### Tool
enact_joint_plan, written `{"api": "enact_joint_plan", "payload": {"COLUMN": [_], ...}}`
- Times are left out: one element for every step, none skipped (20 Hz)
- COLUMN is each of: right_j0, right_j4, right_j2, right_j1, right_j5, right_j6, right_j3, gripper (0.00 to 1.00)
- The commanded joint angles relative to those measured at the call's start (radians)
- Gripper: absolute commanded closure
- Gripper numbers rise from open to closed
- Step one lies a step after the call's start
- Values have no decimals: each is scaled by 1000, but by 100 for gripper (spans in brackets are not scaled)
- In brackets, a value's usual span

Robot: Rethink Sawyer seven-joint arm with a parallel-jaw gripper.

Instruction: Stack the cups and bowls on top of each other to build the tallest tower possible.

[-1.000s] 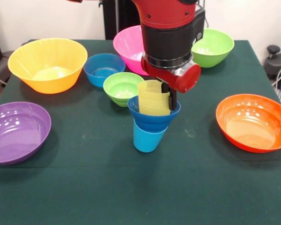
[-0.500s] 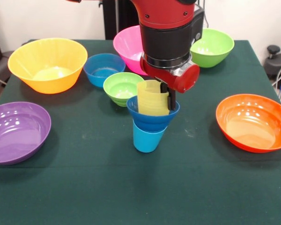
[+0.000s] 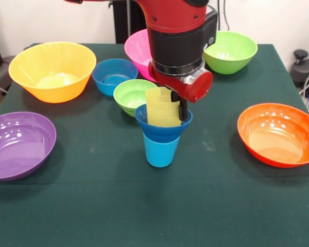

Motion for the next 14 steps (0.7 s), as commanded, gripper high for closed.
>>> {"api": "enact_joint_plan", "payload": {"right_j0": [-17, -18, -19, -19, -20, -19, -19, -17, -17, -15, -14, -15, -15, -15], "right_j4": [-125, -127, -128, -129, -130, -131, -132, -133, -133, -133, -134, -134, -135, -134], "right_j2": [-5, -4, -3, -3, -2, -2, -1, -1, 0, -1, -1, -1, -1, -1], "right_j1": [58, 65, 68, 68, 70, 71, 73, 73, 76, 72, 73, 73, 73, 64], "right_j5": [126, 137, 141, 143, 146, 149, 152, 149, 152, 148, 149, 149, 149, 138], "right_j6": [-275, -281, -284, -284, -285, -285, -286, -284, -285, -281, -281, -282, -282, -278], "right_j3": [-8, -25, -32, -33, -38, -41, -47, -45, -51, -43, -47, -47, -48, -30], "gripper": [100, 100, 100, 100, 100, 100, 100, 100, 100, 100, 100, 100, 100, 100]}}
